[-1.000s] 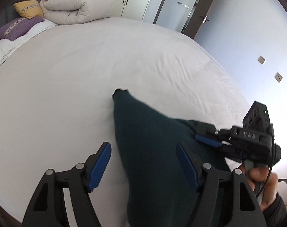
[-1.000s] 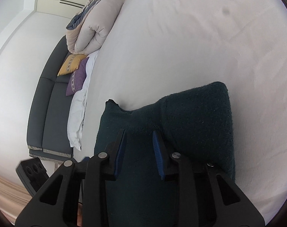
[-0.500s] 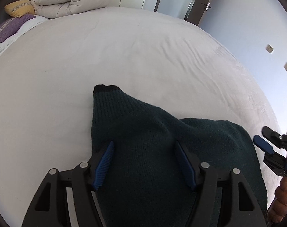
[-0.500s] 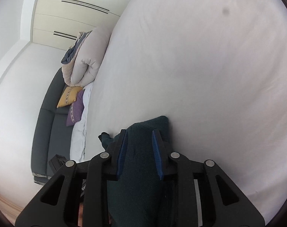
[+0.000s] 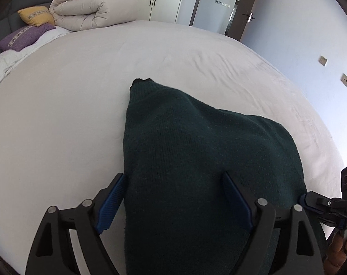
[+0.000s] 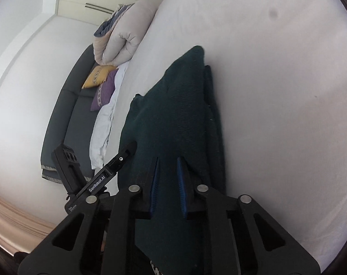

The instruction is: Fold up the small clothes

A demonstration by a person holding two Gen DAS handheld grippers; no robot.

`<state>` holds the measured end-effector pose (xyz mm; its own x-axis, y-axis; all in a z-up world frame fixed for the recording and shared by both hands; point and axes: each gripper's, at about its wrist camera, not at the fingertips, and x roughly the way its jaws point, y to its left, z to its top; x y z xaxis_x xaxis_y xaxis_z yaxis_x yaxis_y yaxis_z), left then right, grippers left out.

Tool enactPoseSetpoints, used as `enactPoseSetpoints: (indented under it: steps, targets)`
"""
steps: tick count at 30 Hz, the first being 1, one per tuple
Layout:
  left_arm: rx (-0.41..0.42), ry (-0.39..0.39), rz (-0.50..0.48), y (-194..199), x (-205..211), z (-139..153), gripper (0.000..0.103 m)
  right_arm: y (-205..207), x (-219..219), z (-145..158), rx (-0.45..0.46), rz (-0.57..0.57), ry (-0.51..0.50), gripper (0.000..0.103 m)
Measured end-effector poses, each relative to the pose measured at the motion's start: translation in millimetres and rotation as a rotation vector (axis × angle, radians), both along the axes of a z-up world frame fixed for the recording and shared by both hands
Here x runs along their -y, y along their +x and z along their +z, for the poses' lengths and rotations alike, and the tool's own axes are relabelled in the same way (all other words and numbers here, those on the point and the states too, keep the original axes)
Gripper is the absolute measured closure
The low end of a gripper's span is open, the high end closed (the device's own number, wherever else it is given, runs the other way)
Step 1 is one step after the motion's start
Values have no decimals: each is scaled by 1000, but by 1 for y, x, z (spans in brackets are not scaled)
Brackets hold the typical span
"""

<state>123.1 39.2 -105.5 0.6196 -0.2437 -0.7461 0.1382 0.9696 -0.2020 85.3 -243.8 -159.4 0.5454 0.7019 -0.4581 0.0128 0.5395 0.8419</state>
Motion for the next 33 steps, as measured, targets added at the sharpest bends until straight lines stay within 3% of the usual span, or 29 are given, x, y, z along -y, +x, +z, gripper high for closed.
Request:
enactPoseSetpoints:
  steps: [3,6,11,13,15,17,19,21,25,27,28,29,33]
  targets:
    - [-27,-72,8,3,-11,-4,10,-15,9,-3,0,-25,-14,93]
    - [-25,-38,20,-9,-8,10,16,-33,13,12,8,-41,-53,87]
    - [34,-8,4,-44,-2,24,18,-67,-2,56,122,53,-38,87]
    - [19,0,0,-48,-2,16,15,-70,-12,53,115,87,-71,87]
    - [-11,-34,-2,-43,-7,2,11,-67,-21,26,10,77,-122,87]
    - [-25,-89,-8,-40,-16,-2,11,-72,-18,1,-3,61,-72,88]
    - [-9,-57,-15,-46,-17,3,11,-84,-14,2,4,54,-60,88]
    - [11,-19,-23,-49,-17,8,11,-94,-12,10,24,62,-115,88]
    - [17,-35,24,-56,-26,16,12,-105,0,30,48,9,-196,86]
    - [46,-52,44,-63,-33,25,12,-105,4,42,63,-10,-274,76]
    - [54,-51,52,-65,-37,29,12,-103,8,45,64,-8,-291,56]
    - [62,-46,64,-65,-41,32,12,-100,10,43,50,-14,-291,29]
    - [30,-37,95,-49,-61,38,10,-83,12,42,33,-5,-229,26]
